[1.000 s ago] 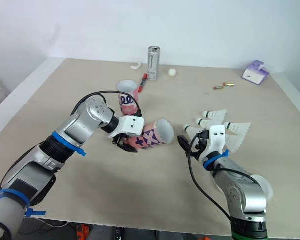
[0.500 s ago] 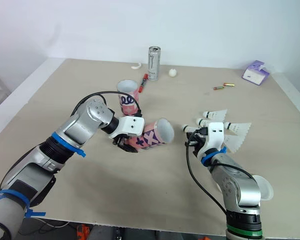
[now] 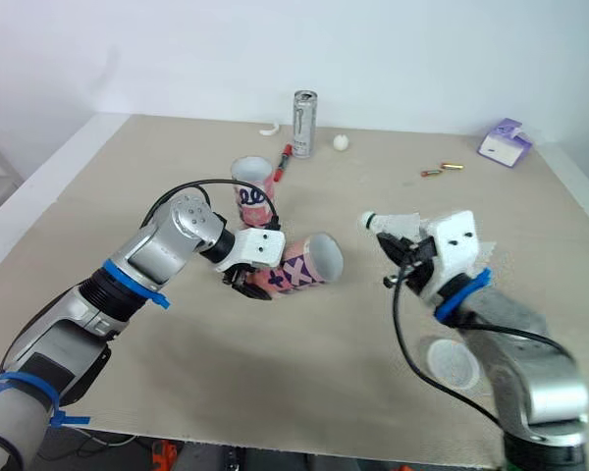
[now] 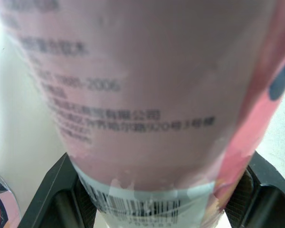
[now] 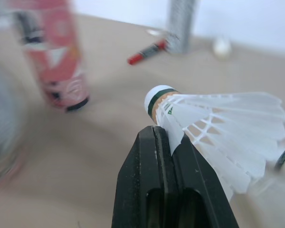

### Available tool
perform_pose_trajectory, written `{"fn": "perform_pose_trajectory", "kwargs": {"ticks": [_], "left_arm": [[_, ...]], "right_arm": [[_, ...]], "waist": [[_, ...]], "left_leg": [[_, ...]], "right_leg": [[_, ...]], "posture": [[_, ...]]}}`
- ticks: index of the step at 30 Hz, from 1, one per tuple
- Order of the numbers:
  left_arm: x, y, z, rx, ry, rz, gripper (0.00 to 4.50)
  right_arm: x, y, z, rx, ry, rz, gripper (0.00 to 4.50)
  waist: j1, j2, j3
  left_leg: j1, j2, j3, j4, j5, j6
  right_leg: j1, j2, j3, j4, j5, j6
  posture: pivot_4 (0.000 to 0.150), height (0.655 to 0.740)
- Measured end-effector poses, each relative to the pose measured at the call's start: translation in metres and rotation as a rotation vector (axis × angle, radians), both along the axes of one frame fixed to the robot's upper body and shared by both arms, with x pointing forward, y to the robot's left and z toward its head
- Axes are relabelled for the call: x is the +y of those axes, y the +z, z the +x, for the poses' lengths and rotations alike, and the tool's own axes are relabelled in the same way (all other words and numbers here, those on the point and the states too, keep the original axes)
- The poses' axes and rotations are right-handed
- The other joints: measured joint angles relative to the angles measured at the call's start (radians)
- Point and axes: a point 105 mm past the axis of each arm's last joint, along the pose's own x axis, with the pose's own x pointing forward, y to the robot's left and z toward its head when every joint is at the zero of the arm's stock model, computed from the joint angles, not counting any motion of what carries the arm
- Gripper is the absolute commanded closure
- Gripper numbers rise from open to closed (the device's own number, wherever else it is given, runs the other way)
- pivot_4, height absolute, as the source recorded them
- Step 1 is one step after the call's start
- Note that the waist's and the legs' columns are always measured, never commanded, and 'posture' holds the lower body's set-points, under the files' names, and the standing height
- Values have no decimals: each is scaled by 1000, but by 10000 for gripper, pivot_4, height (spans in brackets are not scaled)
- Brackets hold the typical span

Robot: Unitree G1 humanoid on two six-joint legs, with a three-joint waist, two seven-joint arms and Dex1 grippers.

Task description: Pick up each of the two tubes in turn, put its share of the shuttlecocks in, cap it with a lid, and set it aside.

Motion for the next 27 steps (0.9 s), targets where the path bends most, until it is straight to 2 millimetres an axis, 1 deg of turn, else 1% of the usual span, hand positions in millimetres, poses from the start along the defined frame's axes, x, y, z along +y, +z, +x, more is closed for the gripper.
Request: {"fn": "perform_pose_trajectory", "kwargs": {"ticks": [1, 3, 6, 8, 10, 15, 19, 22, 25, 26, 27], "left_arm": [[0, 0, 0, 1, -1, 0, 15872], [0, 0, 0, 1, -3, 0, 15872], [-1, 0, 0, 0, -5, -1, 15872], [-1, -1, 0, 1, -5, -2, 15872], [-1, -1, 0, 1, -5, -3, 15872], [-1, -1, 0, 1, -4, -3, 15872], [-1, -1, 1, 1, -2, -2, 15872], [-1, -1, 1, 1, -1, -2, 15872], [-1, -1, 1, 2, -2, -3, 15872], [-1, -1, 1, 2, -2, -3, 15872], [-1, -1, 1, 2, -2, -3, 15872]], "right_arm": [[5, 6, -10, -31, 81, -86, 44382], [18, 11, -27, -66, 224, -202, 44382], [23, 12, -36, -77, 310, -283, 44382], [22, 16, -39, -99, 332, -343, 44382], [22, 17, -41, -104, 347, -378, 44382], [23, 14, -41, -105, 359, -397, 44382], [32, 10, -42, -95, 402, -399, 44382], [45, 10, -44, -111, 455, -406, 44382], [48, 6, -44, -96, 468, -402, 44382], [49, 5, -44, -87, 472, -399, 38165], [49, 4, -44, -84, 473, -398, 36677]], "waist": [[0, 0, 0], [0, 0, 0], [0, 0, 0], [0, -1, 0], [1, -1, 0], [1, -1, 0], [1, -1, 0], [1, -1, 0], [1, -1, 0], [1, -1, 0], [1, -1, 0]], "left_leg": [[0, 0, -1, 0, 0, 0], [1, 1, -1, 0, 0, 0], [1, 1, -1, 1, 0, 0], [1, 1, -1, 1, 0, 0], [1, 1, 0, 2, 0, 0], [0, 0, -1, 1, 0, 0], [0, 1, 0, 1, 0, 0], [0, 1, -1, 1, 0, 0], [0, 1, -1, 1, 0, 0], [0, 1, 0, 1, 0, 0], [0, 1, -1, 1, 0, 0]], "right_leg": [[0, 0, -1, 0, 0, 0], [1, 2, -1, 0, 0, -1], [1, 1, 0, 0, 1, -1], [1, 0, 0, 0, 1, -1], [1, 0, 0, 0, 1, -1], [1, 0, 0, 0, 0, 0], [1, -1, 0, 0, 0, -1], [1, 0, -1, 0, 0, -1], [1, -1, 0, 0, 0, -1], [1, -1, 0, 0, 0, 0], [1, -1, 0, 0, 0, 0]], "posture": [[1500, 7400], [1500, 7400], [1500, 7400], [1500, 7400], [1500, 7400], [1500, 7400], [1500, 7400], [1500, 7400], [1500, 7400], [1500, 7400], [1500, 7400]]}}
